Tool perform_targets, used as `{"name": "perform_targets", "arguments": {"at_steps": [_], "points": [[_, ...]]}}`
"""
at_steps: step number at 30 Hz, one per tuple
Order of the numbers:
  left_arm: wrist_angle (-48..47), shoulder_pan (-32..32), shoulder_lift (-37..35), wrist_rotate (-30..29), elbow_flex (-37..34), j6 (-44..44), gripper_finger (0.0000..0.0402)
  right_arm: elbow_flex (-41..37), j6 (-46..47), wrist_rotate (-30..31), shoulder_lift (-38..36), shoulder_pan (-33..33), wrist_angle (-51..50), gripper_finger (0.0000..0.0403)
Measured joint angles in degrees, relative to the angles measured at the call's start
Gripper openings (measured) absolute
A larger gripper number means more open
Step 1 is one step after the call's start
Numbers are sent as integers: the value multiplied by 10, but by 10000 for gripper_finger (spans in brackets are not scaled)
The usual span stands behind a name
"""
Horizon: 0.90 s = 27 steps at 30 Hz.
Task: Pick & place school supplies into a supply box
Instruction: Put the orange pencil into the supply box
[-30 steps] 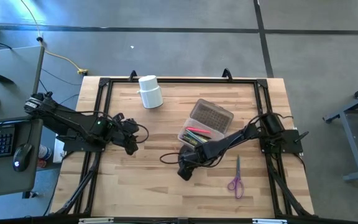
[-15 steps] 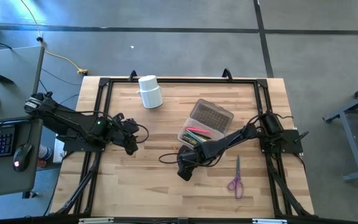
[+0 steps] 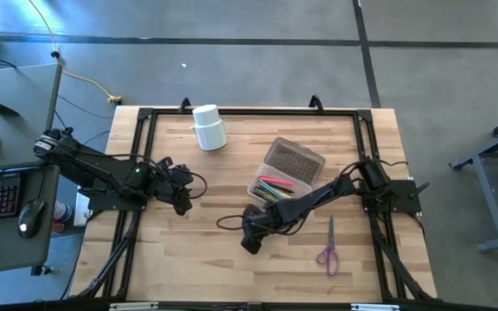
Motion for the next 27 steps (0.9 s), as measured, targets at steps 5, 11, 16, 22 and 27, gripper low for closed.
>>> {"name": "perform_targets", "arguments": {"at_steps": [5, 11, 16, 22, 27], "points": [[0, 0, 0, 0, 0, 0, 232, 1, -38, 20, 5, 1, -1, 99], [0, 0, 0, -1, 0, 0, 232, -2, -96, 19, -13, 0, -11, 99], [0, 0, 0, -1, 0, 0, 232, -1, -97, 93, -58, -1, -110, 99], [0, 0, 0, -1, 0, 0, 232, -7, -18, 127, -69, 1, -244, 99], [0, 0, 0, 0, 0, 0, 232, -33, -19, 127, -68, 9, -240, 99]]}}
